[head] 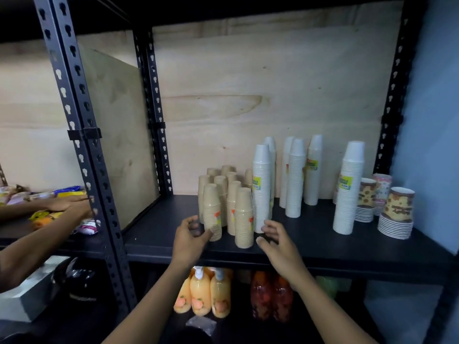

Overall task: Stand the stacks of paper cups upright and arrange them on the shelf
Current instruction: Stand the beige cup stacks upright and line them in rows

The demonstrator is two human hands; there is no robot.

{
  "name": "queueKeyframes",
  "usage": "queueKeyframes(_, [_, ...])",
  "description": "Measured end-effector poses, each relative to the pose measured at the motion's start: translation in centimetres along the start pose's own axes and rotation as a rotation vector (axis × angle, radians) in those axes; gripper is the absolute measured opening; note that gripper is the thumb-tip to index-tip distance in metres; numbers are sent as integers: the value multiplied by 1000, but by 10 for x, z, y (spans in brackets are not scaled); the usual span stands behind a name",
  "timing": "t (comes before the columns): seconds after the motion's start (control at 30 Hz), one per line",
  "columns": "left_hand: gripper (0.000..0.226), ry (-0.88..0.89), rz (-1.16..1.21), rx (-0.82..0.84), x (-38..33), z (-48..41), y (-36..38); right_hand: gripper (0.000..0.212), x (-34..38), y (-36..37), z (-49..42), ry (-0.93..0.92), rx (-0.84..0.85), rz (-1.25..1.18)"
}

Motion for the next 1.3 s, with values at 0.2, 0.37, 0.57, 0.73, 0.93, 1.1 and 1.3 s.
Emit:
queueKeyframes(0.2, [76,87,-81,-90,-2,-2,32,60,8,-3,-10,-37,105,64])
queueKeyframes(0.37, [79,118,-127,-154,3,-7,46,64,8,9,-19,-40,97,59])
queueKeyframes(0.57, [72,164,-150,-197,11,-19,43,57,3,26,-24,-53,9,33])
queueKeyframes(0.73, [65,187,-127,-182,11,-24,40,53,1,31,-27,-62,-39,62])
queueKeyframes(0.93, [56,225,-14,-162,10,-23,7,48,14,42,-10,-98,-169,-34])
queueKeyframes(1.1, [54,267,29,-179,-15,-41,-60,56,61,73,8,-200,-202,-41])
queueKeyframes(1.3, [62,171,20,-115,-36,-91,-115,57,109,139,-24,-278,-88,17])
Point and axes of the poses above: each hand's wrist, its own z-axis away from the middle knuckle, its own y-axis out of the palm, x = y × z, the point moved 2 cm from there along -z, towards the middle knuckle, and after that the axes turned 14 degrees about z, right-handed, at the moved point
